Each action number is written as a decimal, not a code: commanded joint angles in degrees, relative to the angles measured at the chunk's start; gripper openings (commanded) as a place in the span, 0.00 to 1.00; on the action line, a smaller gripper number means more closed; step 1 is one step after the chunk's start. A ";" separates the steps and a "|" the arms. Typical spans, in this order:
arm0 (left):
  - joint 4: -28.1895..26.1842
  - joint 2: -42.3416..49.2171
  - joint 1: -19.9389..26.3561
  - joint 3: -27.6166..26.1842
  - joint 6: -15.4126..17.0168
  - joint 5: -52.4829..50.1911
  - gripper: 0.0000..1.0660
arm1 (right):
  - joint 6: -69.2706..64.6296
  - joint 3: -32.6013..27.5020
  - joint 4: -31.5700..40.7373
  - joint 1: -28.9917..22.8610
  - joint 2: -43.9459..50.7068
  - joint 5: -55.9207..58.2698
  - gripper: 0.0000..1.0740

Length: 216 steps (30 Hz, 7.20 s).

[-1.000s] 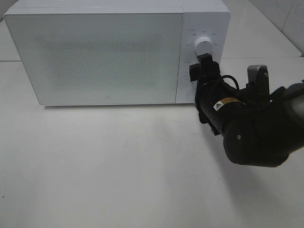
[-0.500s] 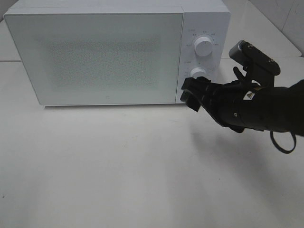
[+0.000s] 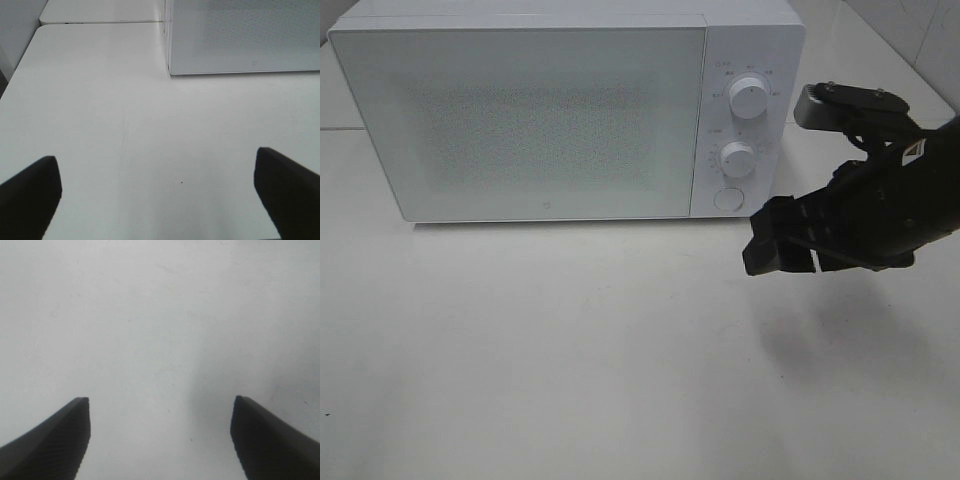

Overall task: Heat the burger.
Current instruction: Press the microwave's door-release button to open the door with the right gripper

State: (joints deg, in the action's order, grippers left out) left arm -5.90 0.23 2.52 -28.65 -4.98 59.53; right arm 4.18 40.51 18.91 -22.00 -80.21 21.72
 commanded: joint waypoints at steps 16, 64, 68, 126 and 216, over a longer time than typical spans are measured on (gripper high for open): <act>-0.11 0.74 0.29 0.11 0.06 -0.57 0.95 | -7.16 4.18 -15.87 0.29 30.60 32.83 0.70; -0.06 0.74 0.29 0.11 0.06 -0.57 0.95 | -6.82 -10.37 -21.03 11.97 80.67 36.55 0.70; -0.06 0.74 0.29 0.11 0.06 -0.57 0.95 | -6.82 -9.97 -19.65 11.97 76.95 31.91 0.70; -0.06 0.74 0.29 0.11 0.06 -0.57 0.95 | 7.05 -17.88 -4.01 3.21 7.39 -63.14 0.70; -0.06 0.74 0.29 0.11 0.06 -0.57 0.95 | -82.39 -12.15 23.49 -19.77 -25.61 -78.55 0.00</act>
State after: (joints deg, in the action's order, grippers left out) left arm -5.90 0.29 2.52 -28.65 -4.98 59.53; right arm -78.04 26.36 44.40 -42.57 -104.85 -57.41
